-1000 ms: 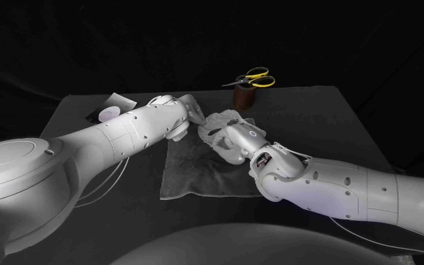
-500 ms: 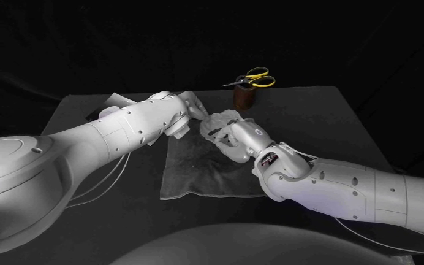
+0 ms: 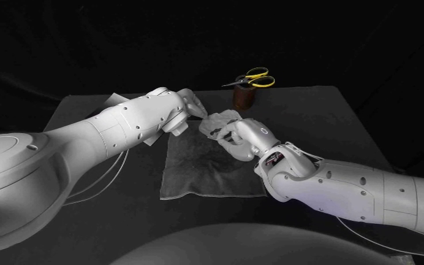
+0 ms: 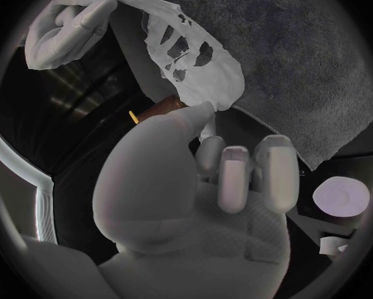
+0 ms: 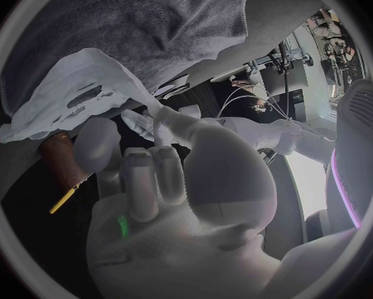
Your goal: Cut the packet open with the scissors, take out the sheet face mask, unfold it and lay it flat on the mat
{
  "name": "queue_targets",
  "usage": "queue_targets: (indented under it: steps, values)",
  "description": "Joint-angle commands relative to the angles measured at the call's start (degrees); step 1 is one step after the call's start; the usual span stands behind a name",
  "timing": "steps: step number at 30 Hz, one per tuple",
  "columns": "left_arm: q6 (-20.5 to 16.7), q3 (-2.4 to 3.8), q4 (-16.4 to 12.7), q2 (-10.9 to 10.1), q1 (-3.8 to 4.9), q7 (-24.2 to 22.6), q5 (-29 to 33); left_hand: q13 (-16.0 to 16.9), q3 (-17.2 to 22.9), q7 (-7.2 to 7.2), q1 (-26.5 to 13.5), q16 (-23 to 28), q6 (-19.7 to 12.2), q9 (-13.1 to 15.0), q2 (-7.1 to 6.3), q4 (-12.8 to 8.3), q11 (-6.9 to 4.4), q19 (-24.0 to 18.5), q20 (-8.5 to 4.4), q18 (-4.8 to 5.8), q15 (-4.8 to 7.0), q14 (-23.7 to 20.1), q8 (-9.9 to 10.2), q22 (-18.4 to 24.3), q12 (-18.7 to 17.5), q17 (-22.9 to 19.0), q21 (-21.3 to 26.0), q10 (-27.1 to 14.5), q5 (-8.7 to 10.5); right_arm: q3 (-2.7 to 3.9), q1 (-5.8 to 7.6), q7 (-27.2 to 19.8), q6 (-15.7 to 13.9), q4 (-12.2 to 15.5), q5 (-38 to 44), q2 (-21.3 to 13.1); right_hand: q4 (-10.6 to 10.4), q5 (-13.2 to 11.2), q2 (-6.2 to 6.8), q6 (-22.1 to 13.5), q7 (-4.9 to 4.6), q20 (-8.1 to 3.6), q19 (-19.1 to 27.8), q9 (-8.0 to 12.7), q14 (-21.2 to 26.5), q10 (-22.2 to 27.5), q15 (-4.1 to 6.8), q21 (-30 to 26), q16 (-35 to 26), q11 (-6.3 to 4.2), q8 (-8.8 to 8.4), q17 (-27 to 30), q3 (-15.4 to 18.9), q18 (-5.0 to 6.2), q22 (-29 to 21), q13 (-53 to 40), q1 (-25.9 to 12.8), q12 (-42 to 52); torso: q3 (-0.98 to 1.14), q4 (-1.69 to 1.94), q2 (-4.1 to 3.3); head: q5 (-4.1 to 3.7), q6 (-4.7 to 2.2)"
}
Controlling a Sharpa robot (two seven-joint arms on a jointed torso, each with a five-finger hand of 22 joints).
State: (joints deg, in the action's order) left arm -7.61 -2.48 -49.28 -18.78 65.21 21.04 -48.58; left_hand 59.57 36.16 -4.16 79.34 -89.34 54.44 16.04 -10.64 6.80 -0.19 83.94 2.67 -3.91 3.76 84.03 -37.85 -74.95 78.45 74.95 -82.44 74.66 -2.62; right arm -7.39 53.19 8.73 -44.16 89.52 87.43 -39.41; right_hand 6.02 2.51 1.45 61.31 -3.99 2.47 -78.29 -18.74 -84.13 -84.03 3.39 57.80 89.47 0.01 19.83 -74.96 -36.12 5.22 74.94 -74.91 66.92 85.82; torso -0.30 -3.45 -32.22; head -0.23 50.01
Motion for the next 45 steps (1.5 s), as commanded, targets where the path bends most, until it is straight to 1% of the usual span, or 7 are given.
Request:
queue_targets:
  steps: [1,3,8,17,29,39,45]
  values:
    - [2.57,0.07,0.16,0.1,0.23,0.88,1.14,-3.74,-0.46,-0.14,-1.41,-0.17,-0.89,0.85,-0.23,0.45,0.33,-0.43,-0.09,0.96,-0.4,5.45,0.42,-4.17,-1.77,13.25,0.21,-2.53,-0.16,0.06,0.04,-1.39,-0.67,0.11,-0.89,-0.1,-0.01,0.27,-0.31,0.57,0.04,-0.07,-0.51,-1.24,-5.81,-4.99,0.44,0.27,0.38,-0.55,0.71,-14.77,-0.36,0.73,7.06,-12.16,0.21,0.19,-0.03,0.06,-0.03,-0.02,-0.01]
    - [2.96,0.07,0.32,0.12,0.29,0.82,1.44,-10.68,-2.78,-2.33,-4.21,0.21,-4.94,-0.19,-1.21,1.83,2.03,-1.34,0.58,0.69,-1.76,5.04,3.3,-2.88,-5.28,11.96,1.22,-7.67,-0.12,0.07,0.07,-1.3,-0.58,-0.05,-0.95,-0.11,-0.01,0.27,-0.31,0.57,0.04,-0.07,-0.51,-1.24,-5.81,-4.99,0.44,0.27,0.38,-0.55,0.71,-14.77,-0.36,0.73,7.06,-12.16,0.21,0.19,-0.08,0.08,-0.03,0.0,-0.01]
    - [2.8,0.07,0.23,-0.17,0.35,0.46,1.97,-22.57,-7.08,-4.33,-7.77,1.25,-8.05,-0.8,-2.52,3.98,3.99,-3.68,2.06,-0.15,-3.54,3.78,5.31,0.32,-11.31,8.51,3.74,-17.66,-0.17,0.1,0.15,-1.2,-0.64,-0.49,-1.07,-0.01,-0.01,0.27,-0.31,0.57,0.04,-0.07,-0.51,-1.24,-5.81,-4.99,0.44,0.27,0.38,-0.55,0.71,-14.77,-0.36,0.73,7.06,-12.16,0.21,0.19,-0.13,0.07,-0.08,0.13,-0.01]
    - [2.97,0.14,-4.0,-4.05,0.37,0.81,2.37,-26.93,-13.6,-4.24,-13.19,1.63,-9.39,0.81,-0.19,9.98,4.26,-3.84,2.96,-0.34,-3.95,3.37,2.62,0.66,-13.4,7.44,4.04,-20.77,-0.17,0.21,0.22,-1.56,-1.3,-0.81,-1.42,0.21,-0.01,0.27,-0.31,0.57,0.04,-0.07,-0.51,-1.24,-5.81,-4.99,0.44,0.27,0.38,-0.55,0.71,-14.77,-0.36,0.73,7.06,-12.16,0.21,0.19,-0.1,0.11,-0.04,-0.22,-0.01]
    - [6.52,0.09,-11.34,-11.42,0.37,4.99,5.7,-14.5,-19.71,-1.85,-18.44,1.15,-6.41,2.24,3.22,10.08,1.92,-0.56,1.02,0.82,-1.82,4.37,-0.92,-3.59,-6.92,9.33,0.72,-8.65,-0.17,0.29,0.27,-1.68,-1.46,-0.72,-1.64,-0.18,-0.02,0.27,-0.37,0.57,0.04,-0.1,-0.54,-1.28,-5.81,-5.0,0.46,0.34,0.39,-0.55,0.76,-14.78,-0.53,0.72,7.09,-12.19,0.22,0.23,-0.11,0.02,0.0,-0.08,-0.01]
    - [11.46,0.07,-12.65,-12.75,0.39,8.3,8.08,-5.81,-22.34,-0.96,-20.96,0.95,-4.8,2.62,5.45,10.12,1.1,-0.25,0.25,0.93,-1.08,4.62,-1.82,-3.96,-2.85,9.96,0.43,-3.32,-0.18,0.32,0.28,-1.55,-2.03,-0.26,-1.72,-0.41,-0.02,0.27,-0.36,0.54,0.04,-0.11,-0.57,-1.3,-5.82,-5.01,0.47,0.43,0.41,-0.56,0.8,-14.82,-0.64,0.7,7.12,-12.2,0.2,0.23,-0.04,-0.03,0.0,-0.08,-0.01]
    - [12.42,0.04,-11.83,-11.85,0.4,9.18,10.13,-6.23,-22.67,-0.95,-21.14,0.87,-4.87,2.55,6.02,10.11,1.04,-0.16,0.15,0.97,-1.0,4.69,-1.53,-4.11,-3.03,10.23,0.33,-3.58,-0.18,0.35,0.3,-1.54,-2.21,-0.1,-1.73,-0.41,-0.02,0.27,-0.36,0.54,0.04,-0.11,-0.57,-1.3,-5.82,-5.01,0.47,0.43,0.41,-0.56,0.8,-14.82,-0.64,0.7,7.12,-12.2,0.2,0.23,-0.01,-0.03,0.03,0.11,-0.01]
